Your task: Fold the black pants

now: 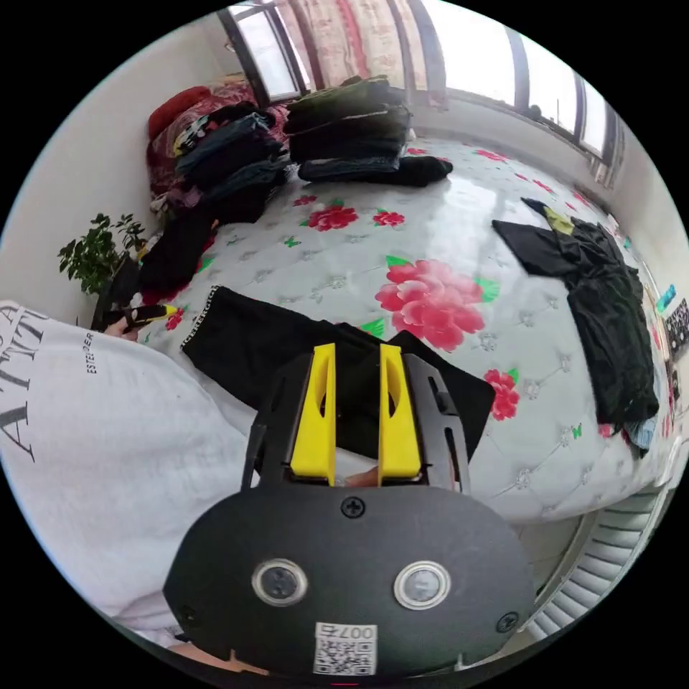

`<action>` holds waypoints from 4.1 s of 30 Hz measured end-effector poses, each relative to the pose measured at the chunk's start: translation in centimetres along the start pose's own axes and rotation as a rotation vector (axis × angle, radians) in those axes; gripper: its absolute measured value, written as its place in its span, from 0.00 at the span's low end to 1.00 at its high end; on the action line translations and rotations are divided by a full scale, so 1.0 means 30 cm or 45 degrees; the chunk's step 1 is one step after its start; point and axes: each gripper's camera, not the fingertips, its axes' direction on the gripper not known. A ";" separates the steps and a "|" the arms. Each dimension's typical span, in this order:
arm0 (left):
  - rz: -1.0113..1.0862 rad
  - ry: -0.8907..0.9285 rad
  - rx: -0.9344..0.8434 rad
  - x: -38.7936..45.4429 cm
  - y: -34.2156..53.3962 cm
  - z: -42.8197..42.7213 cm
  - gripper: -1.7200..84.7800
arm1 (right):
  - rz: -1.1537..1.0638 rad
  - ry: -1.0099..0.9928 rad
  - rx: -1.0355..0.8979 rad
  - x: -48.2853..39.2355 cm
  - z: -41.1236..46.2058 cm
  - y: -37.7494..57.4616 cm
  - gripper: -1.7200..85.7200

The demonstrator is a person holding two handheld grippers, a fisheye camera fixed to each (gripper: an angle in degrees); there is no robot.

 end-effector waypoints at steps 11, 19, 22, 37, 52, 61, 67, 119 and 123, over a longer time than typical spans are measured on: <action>0.217 -0.034 -0.116 0.164 -0.063 0.118 0.10 | 0.012 0.020 -0.432 -0.111 0.453 -0.023 0.05; 0.157 -0.048 -0.088 0.150 -0.061 0.112 0.10 | 0.293 -0.500 0.086 0.036 0.210 0.039 0.05; 0.113 -0.042 -0.088 0.131 -0.055 0.117 0.10 | 0.363 -0.652 0.028 0.045 0.289 0.067 0.06; 0.104 -0.025 -0.098 0.160 -0.065 0.159 0.11 | -0.383 -0.148 -0.354 -0.413 0.423 0.063 0.12; 0.159 -0.013 -0.174 0.216 -0.032 0.182 0.13 | -0.152 -0.373 -0.444 -0.381 0.484 0.079 0.08; 0.356 -0.235 -0.411 0.388 -0.022 0.336 0.07 | -0.486 -0.257 -0.271 -0.659 0.506 -0.124 0.10; 0.494 -0.324 -0.364 0.473 -0.064 0.325 0.01 | -0.685 -0.215 -0.441 -0.836 0.735 -0.282 0.11; 0.406 -0.134 -0.209 0.379 -0.216 0.307 0.08 | 0.087 -0.011 -0.069 0.111 -0.295 -0.177 0.09; 0.394 -0.112 -0.223 0.388 -0.229 0.325 0.08 | -0.322 0.010 -0.208 -0.188 -0.199 -0.235 0.11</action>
